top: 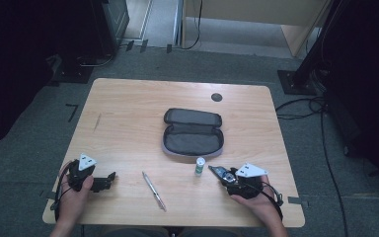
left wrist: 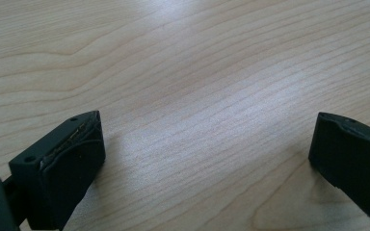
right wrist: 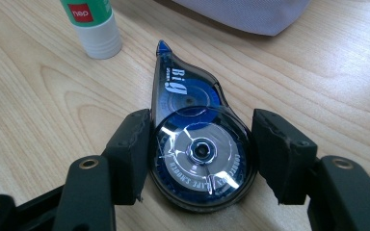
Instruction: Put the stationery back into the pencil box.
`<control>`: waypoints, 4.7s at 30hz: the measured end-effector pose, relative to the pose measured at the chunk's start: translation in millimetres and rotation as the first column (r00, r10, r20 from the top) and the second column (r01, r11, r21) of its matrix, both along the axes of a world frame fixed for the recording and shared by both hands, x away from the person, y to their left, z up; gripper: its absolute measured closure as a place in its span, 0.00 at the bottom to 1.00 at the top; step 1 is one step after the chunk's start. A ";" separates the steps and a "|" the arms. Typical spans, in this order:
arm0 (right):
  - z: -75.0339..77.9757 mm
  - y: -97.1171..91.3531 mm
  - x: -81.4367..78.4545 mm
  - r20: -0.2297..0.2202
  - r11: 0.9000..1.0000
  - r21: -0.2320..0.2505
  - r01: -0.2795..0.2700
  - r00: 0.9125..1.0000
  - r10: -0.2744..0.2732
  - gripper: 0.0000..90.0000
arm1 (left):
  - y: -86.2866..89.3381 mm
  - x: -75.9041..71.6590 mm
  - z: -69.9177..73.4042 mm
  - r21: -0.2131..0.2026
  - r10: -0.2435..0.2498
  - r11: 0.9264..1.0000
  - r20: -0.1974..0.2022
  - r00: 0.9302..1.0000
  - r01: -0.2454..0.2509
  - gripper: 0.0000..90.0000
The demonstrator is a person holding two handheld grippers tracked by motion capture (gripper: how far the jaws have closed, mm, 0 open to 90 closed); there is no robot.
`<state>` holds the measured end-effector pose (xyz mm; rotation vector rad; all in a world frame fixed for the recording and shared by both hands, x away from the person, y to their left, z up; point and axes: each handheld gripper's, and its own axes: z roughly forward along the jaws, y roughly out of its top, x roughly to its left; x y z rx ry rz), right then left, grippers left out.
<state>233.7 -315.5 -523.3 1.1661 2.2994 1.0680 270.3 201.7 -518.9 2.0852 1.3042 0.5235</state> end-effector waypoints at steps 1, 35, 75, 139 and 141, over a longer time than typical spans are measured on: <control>0.0 0.1 -0.2 0.000 1.000 0.000 0.001 1.000 -0.001 0.45 | -0.1 0.0 -0.1 -0.001 0.001 1.000 0.001 1.000 -0.001 0.00; 16.3 -9.2 -2.5 0.023 0.995 0.013 0.100 0.995 -0.100 0.47 | 0.7 0.3 0.2 -0.011 0.000 1.000 -0.002 1.000 0.000 0.00; 88.4 8.8 42.6 0.113 0.994 0.013 0.113 0.987 -0.114 0.47 | 0.5 0.4 0.0 -0.009 0.000 1.000 -0.001 1.000 0.000 0.00; 41.2 54.8 127.0 -0.057 0.998 -0.036 -0.048 0.997 0.046 0.46 | 0.7 0.7 0.0 -0.011 -0.001 1.000 -0.001 1.000 0.001 0.00; 41.1 54.9 127.2 -0.060 0.998 -0.040 -0.042 0.997 0.040 0.46 | 0.6 0.7 0.0 -0.012 0.000 1.000 0.000 1.000 0.000 0.00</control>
